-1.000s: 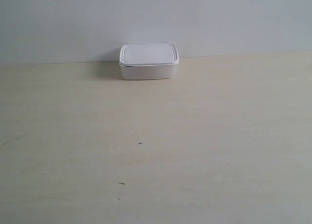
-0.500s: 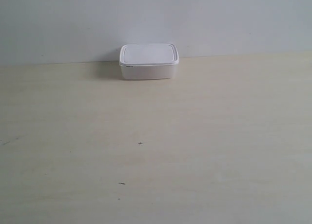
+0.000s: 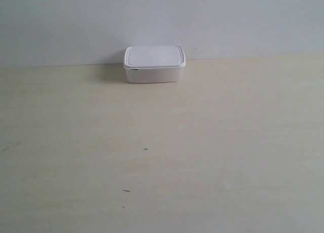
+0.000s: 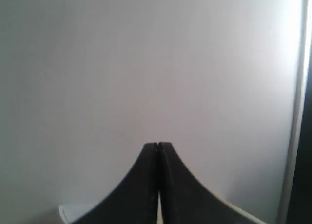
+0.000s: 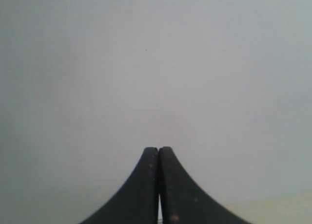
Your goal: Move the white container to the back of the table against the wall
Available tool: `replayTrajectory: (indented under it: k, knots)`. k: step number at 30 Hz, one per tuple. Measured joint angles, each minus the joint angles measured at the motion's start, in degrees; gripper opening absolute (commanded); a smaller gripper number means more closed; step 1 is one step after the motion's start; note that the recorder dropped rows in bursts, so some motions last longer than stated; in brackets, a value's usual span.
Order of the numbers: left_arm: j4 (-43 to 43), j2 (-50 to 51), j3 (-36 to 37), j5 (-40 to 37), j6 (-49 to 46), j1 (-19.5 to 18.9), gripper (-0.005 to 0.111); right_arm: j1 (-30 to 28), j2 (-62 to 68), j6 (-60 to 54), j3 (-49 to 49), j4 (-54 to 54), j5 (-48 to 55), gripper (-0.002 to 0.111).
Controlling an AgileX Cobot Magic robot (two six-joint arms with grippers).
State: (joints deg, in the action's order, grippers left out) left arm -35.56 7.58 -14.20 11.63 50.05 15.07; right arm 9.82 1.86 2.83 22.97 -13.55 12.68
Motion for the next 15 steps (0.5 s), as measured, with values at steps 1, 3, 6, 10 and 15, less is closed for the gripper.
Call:
replayTrajectory:
  k: [1, 3, 6, 10, 15]
  knots:
    - [3.56, 0.14, 0.00, -1.81, 0.00, 0.00, 0.000, 0.00, 0.00, 0.00, 0.00, 0.00, 0.00, 0.000]
    - [10.68, 0.90, 0.12, -7.15, 0.12, 0.00, 0.000, 0.00, 0.00, 0.00, 0.00, 0.00, 0.00, 0.000]
    - [14.67, 1.19, 1.12, -13.75, 0.12, -0.04, 0.000, 0.00, 0.00, 0.00, -0.11, 0.56, 0.00, 0.000]
    - [16.36, -1.51, 3.52, -15.93, 0.12, -0.29, 0.000, -0.73, -0.40, 0.00, -2.33, 1.28, -1.39, 0.000]
    - [23.59, -6.75, 5.51, -16.31, -0.06, -2.11, 0.000, -4.02, -1.58, 0.00, -7.39, 1.49, -1.51, 0.000]
